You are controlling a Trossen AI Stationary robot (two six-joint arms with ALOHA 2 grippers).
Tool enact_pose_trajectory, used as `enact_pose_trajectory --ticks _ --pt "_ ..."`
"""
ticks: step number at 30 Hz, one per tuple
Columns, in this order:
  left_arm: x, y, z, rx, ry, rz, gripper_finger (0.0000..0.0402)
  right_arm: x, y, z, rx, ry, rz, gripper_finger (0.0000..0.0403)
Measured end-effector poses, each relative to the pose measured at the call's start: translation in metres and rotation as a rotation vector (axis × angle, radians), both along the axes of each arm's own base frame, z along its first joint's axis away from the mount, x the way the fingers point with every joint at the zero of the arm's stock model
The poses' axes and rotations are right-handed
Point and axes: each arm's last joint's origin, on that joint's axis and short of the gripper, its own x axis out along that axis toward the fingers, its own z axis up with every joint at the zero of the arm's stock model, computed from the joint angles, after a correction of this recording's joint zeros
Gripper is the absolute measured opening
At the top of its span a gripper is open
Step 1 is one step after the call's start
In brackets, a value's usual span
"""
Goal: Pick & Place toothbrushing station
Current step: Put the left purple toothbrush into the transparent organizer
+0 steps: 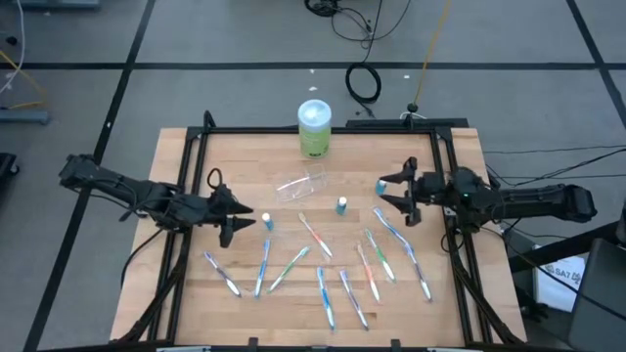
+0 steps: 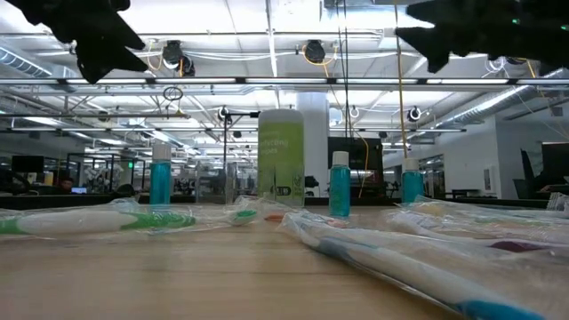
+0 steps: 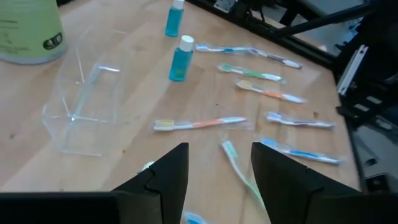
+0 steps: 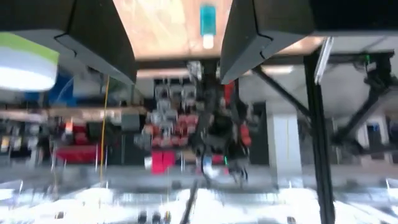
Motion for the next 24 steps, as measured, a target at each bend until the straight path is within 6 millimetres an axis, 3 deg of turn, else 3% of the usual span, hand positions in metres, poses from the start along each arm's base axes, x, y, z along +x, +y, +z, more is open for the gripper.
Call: enact_pose_trajectory --ticks 8,12,18,24 --pt "-0.012 0.003 0.021 -0.174 0.117 0.106 0.0182 0.038 -0.009 0.005 0.01 0.178 -0.06 0.0224" --pt "-0.019 0.0 0.013 -0.414 0.245 0.146 0.0182 0.051 -0.013 0.011 0.01 0.188 -0.076 0.0224" --pt "-0.029 -0.008 -0.004 -0.759 0.599 0.277 0.0182 0.061 -0.021 0.014 -0.028 0.193 -0.128 0.0224" --pt "-0.025 -0.021 -0.016 -0.9 0.745 0.505 0.0182 0.061 -0.028 0.021 -0.031 0.141 -0.159 0.0224"
